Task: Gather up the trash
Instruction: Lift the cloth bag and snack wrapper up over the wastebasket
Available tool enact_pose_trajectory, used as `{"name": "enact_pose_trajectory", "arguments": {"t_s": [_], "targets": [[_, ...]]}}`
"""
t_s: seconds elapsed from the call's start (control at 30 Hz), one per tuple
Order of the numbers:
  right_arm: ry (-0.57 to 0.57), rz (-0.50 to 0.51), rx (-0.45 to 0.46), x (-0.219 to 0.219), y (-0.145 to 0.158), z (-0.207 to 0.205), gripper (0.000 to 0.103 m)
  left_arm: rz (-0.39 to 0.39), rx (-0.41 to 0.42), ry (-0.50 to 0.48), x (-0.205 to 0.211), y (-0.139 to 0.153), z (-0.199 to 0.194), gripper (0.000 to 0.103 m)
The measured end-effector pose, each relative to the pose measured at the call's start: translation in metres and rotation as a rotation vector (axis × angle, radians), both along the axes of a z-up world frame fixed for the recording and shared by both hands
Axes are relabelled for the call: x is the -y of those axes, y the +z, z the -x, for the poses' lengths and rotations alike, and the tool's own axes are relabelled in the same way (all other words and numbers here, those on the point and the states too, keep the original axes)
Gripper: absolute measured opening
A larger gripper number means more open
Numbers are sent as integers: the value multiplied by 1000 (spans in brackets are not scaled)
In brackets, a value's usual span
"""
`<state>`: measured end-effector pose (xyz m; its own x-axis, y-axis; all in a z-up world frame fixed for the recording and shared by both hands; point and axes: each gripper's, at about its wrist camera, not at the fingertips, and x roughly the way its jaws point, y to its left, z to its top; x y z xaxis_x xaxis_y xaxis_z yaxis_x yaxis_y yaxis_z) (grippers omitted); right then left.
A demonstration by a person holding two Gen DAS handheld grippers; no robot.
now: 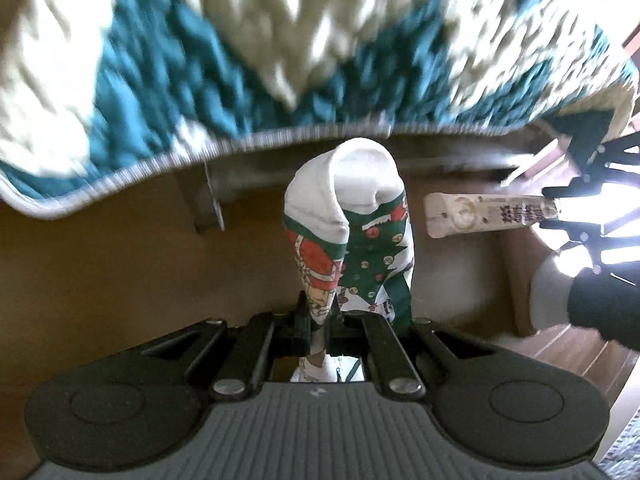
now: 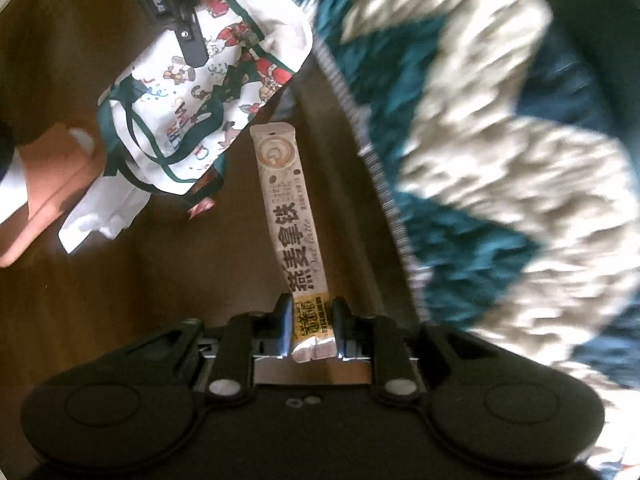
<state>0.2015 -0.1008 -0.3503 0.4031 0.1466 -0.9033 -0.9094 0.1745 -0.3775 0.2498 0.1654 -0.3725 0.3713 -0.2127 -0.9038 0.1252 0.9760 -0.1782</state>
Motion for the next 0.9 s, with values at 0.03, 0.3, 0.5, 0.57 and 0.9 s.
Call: {"name": "enact_pose_trajectory", "arguments": {"t_s": [0.03,0.3,0.5,0.57,0.9], "targets": [[2,-15,21,3,13,-4,19,-17,27,1,-1,10,1,6],[-5,-159,187,-2,118,11,19,-106,235,61,-21,108,17,6],[-67,-293,241,-6,190,20,19,-134,372,106,-27,184,41,6],[-100,-339,245,-2,211,23,19,-148,411,117,-25,210,48,6],[-252,-534,290,17,298,38,19,-134,593,175,-9,325,77,6]]}}
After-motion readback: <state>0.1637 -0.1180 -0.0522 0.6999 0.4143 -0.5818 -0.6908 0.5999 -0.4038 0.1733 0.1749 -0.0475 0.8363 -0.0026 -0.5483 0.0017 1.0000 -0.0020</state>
